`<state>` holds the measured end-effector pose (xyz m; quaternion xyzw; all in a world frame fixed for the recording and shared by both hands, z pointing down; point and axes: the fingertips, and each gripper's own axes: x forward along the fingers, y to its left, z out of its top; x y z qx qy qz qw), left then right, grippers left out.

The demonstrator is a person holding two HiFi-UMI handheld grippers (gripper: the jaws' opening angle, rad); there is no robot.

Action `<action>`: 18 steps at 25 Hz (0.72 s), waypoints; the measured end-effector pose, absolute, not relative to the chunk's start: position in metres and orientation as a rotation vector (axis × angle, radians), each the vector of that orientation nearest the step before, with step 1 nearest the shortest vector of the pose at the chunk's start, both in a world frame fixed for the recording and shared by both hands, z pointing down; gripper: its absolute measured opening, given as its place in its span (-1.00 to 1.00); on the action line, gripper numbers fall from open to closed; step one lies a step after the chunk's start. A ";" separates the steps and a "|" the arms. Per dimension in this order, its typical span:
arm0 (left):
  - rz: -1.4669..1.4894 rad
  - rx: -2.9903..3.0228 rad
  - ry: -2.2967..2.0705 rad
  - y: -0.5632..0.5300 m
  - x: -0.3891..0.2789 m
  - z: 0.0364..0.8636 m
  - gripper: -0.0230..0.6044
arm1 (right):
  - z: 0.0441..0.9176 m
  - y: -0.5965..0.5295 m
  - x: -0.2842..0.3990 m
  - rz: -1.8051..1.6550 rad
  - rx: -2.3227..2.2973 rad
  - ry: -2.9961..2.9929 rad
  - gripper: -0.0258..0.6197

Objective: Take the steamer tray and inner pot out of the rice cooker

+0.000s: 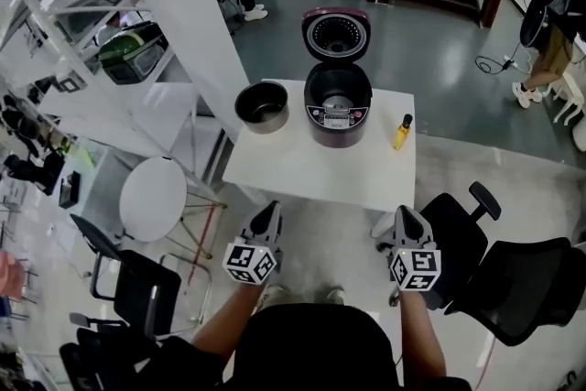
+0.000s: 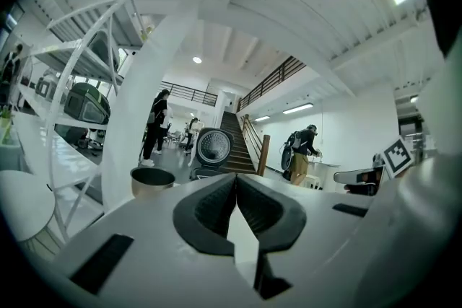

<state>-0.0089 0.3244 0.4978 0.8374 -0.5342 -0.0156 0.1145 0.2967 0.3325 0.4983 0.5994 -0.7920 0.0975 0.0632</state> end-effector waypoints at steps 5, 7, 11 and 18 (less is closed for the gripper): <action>0.009 2.463 -1.587 0.328 -0.019 0.503 -0.91 | 0.502 0.336 0.291 0.266 1.801 -2.373 -0.92; 0.012 2.454 -1.600 0.329 -0.020 0.505 -0.91 | 0.503 0.338 0.290 0.259 1.795 -2.375 -0.92; -0.013 2.442 -1.607 0.330 -0.015 0.508 -0.91 | 0.507 0.344 0.290 0.227 1.771 -2.383 -0.92; -0.032 2.411 -1.607 0.340 -0.009 0.519 -0.91 | 0.514 0.352 0.287 0.191 1.723 -2.391 -0.92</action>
